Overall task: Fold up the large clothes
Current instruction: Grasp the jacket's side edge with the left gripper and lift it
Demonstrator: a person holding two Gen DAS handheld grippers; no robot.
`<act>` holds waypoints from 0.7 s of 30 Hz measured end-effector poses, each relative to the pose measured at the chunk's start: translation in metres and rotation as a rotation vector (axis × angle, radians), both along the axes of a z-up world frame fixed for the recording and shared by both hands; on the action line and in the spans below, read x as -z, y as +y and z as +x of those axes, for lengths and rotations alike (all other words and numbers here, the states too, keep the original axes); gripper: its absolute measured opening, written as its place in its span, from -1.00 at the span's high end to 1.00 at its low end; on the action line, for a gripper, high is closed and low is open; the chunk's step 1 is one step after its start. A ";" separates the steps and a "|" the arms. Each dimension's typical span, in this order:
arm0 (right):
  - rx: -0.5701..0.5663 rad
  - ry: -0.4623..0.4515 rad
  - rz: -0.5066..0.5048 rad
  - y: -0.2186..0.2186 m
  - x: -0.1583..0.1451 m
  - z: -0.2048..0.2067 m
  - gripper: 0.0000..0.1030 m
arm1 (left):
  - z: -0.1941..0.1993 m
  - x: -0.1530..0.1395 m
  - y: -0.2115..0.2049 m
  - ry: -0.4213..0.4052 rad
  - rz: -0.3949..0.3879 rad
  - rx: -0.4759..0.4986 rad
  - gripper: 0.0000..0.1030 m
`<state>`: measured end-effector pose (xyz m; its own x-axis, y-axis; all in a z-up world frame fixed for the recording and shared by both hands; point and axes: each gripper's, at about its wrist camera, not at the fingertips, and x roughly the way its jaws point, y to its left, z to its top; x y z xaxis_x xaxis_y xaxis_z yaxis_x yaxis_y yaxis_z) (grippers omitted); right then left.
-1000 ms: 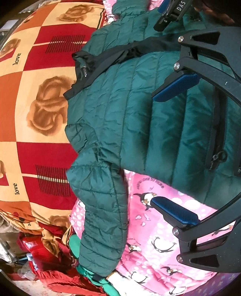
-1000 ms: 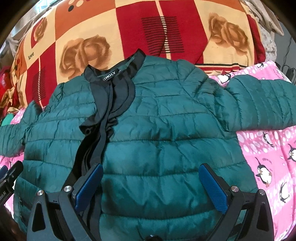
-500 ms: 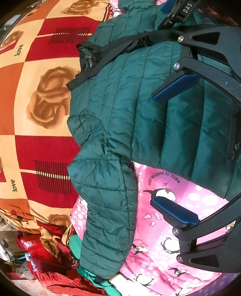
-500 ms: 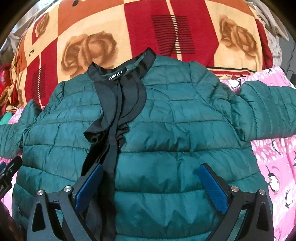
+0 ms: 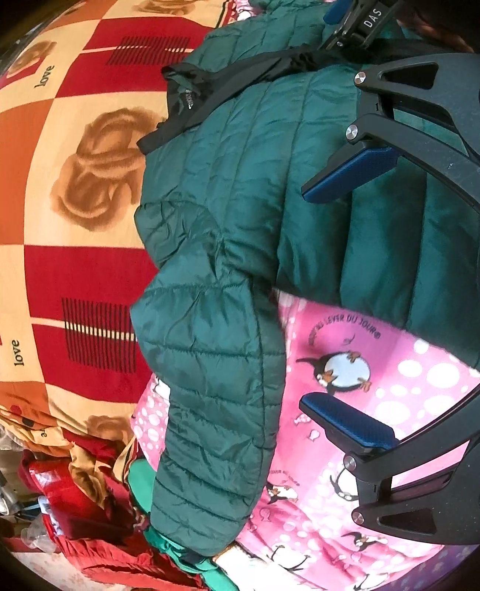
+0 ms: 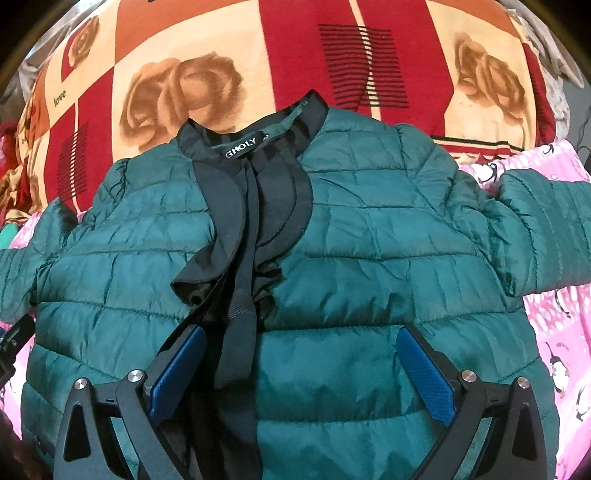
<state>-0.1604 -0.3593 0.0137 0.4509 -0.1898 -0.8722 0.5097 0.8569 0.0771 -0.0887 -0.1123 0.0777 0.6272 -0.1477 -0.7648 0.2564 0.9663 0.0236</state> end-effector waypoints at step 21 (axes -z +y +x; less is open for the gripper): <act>-0.015 -0.007 -0.013 0.003 0.008 0.003 -0.99 | 0.101 -0.025 0.188 0.038 -0.117 -0.446 -0.99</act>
<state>-0.1573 -0.3562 0.0059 0.4601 -0.1942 -0.8663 0.4961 0.8655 0.0695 0.0126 0.0762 0.1028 0.6210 0.0431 -0.7827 -0.1861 0.9780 -0.0938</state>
